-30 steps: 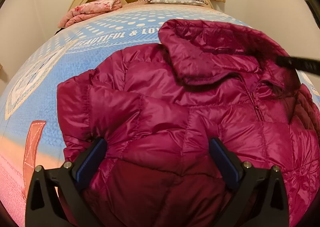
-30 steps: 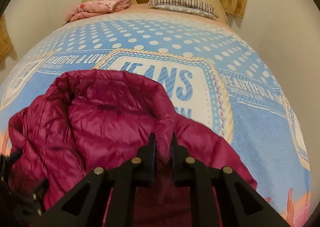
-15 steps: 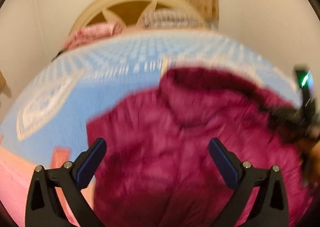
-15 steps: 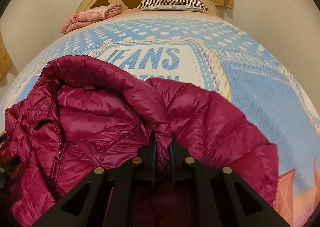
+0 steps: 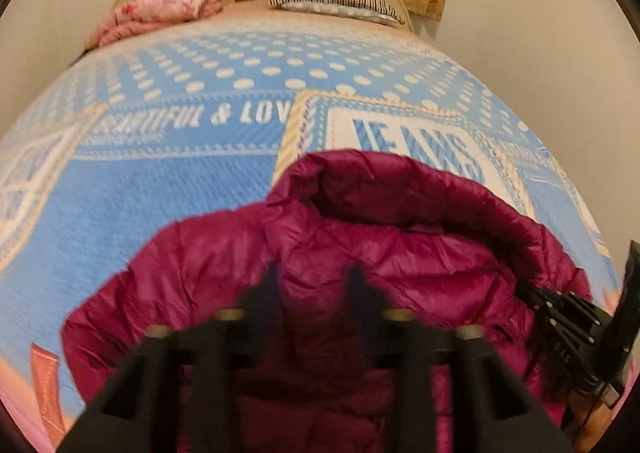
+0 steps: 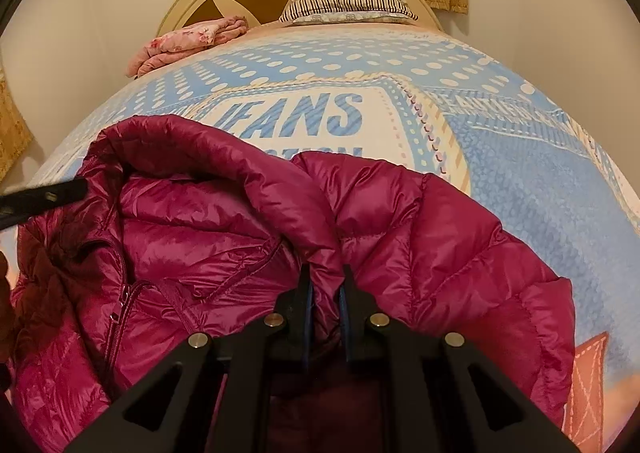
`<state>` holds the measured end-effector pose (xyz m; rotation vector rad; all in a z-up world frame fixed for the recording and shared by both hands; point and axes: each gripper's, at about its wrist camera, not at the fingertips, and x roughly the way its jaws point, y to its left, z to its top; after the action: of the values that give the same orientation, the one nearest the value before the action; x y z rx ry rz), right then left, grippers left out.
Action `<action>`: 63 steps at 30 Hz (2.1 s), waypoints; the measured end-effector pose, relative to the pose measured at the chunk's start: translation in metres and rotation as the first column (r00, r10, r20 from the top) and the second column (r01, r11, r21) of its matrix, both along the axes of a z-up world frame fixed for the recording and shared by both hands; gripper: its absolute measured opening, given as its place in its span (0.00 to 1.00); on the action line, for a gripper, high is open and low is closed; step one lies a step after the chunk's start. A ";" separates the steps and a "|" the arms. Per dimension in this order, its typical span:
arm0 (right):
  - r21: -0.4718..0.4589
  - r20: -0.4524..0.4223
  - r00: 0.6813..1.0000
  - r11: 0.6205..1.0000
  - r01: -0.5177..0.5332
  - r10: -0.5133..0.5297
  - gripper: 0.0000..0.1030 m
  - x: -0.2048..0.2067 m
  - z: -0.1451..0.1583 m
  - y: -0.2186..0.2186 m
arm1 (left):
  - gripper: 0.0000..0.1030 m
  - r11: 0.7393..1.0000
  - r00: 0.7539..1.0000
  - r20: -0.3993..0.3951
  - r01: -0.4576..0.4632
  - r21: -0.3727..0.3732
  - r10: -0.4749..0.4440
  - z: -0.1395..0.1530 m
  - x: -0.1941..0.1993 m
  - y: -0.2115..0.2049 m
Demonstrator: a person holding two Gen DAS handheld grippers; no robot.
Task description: Fold large clothes
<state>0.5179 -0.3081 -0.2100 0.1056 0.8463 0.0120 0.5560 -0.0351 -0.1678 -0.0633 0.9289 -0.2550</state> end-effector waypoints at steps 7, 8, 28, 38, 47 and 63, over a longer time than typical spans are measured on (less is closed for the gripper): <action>0.045 0.004 1.000 0.999 -0.002 0.002 0.11 0.000 -0.001 -0.007 | 0.12 0.998 0.997 -0.048 -0.055 -0.038 0.054 -0.019 -0.027 0.020; 0.049 0.003 1.000 0.999 -0.002 0.002 0.11 0.000 -0.001 -0.007 | 0.12 0.998 0.997 -0.050 -0.058 -0.036 0.056 -0.025 -0.027 0.021; 0.032 0.006 0.999 0.999 -0.036 0.036 0.58 0.074 0.085 0.049 | 0.13 0.990 0.999 0.023 -0.039 -0.135 0.042 -0.037 -0.033 0.031; 0.004 -0.077 0.992 0.995 -0.097 0.097 0.56 0.032 0.019 0.053 | 0.18 0.987 0.982 0.184 -0.014 -0.160 0.043 0.017 -0.075 0.027; 0.018 -0.016 0.995 0.995 -0.096 0.097 0.56 0.020 0.006 0.053 | 0.64 1.000 0.970 0.241 0.029 -0.004 -0.028 0.045 -0.015 -0.027; 0.125 0.130 0.990 0.990 -0.066 0.050 0.56 0.002 0.028 0.036 | 0.64 0.998 0.997 0.077 -0.024 0.061 0.019 -0.033 0.003 -0.030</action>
<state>0.5199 -0.2720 -0.1819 0.1998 0.7208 0.1275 0.5588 -0.0649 -0.2005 -0.0069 0.8592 -0.2071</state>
